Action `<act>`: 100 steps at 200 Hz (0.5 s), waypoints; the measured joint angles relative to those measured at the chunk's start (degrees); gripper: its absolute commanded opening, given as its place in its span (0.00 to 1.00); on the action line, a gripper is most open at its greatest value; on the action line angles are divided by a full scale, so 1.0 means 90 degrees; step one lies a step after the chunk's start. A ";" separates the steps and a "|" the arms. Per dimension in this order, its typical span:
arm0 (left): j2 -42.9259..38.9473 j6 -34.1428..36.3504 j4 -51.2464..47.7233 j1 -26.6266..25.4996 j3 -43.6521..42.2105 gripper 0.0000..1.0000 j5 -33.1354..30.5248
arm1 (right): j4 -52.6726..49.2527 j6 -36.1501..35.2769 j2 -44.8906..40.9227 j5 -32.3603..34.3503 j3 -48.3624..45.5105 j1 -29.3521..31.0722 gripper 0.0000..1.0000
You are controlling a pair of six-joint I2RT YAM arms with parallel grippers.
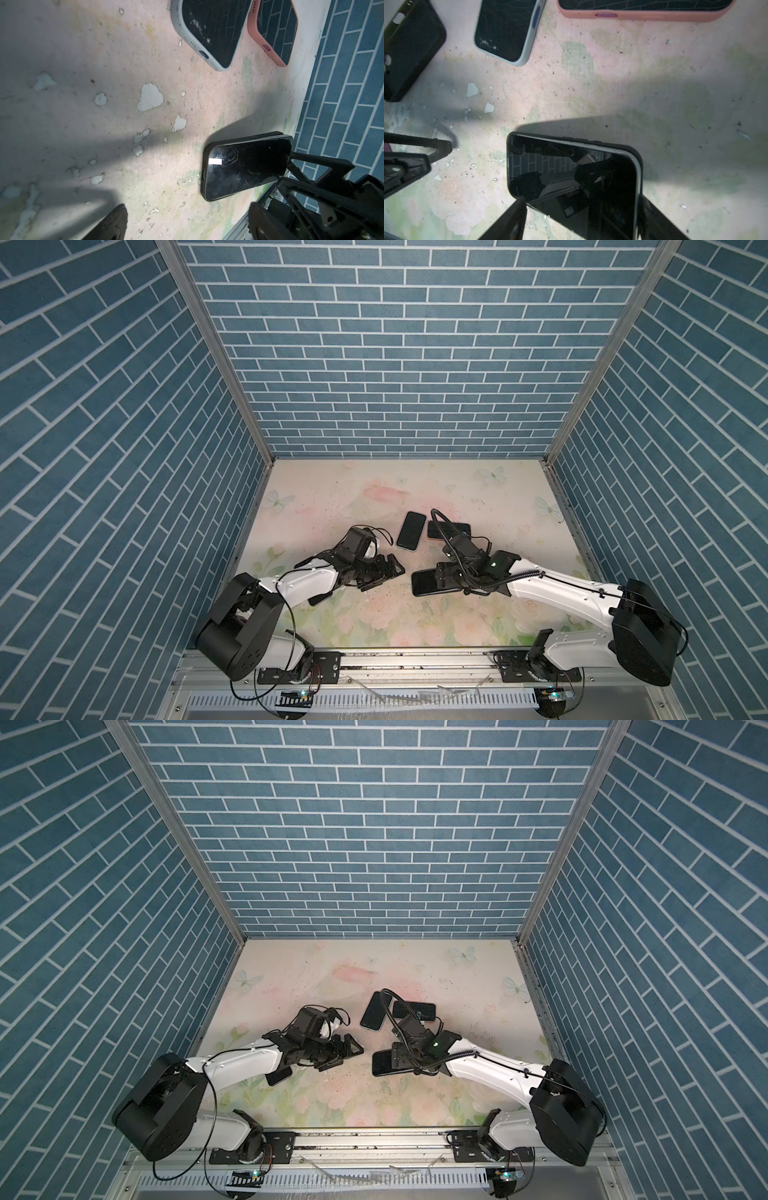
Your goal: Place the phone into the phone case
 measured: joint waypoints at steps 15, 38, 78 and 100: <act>0.0019 -0.0010 -0.0005 -0.0012 0.0036 0.93 -0.0015 | -0.0199 -0.0012 0.0136 0.0053 0.0002 -0.0002 0.83; 0.0095 -0.0019 -0.0005 -0.0070 0.0129 0.92 -0.0075 | -0.0483 -0.0049 0.0435 0.0068 0.0041 -0.0010 0.83; 0.0124 -0.0061 -0.0019 -0.0289 0.0253 0.92 -0.0170 | -0.1030 -0.0277 0.1103 0.0138 0.0622 -0.0022 0.86; 0.0238 -0.0078 -0.0027 -0.0386 0.0362 0.92 -0.0197 | -0.1180 -0.0345 0.1163 0.0187 0.0644 -0.0022 0.85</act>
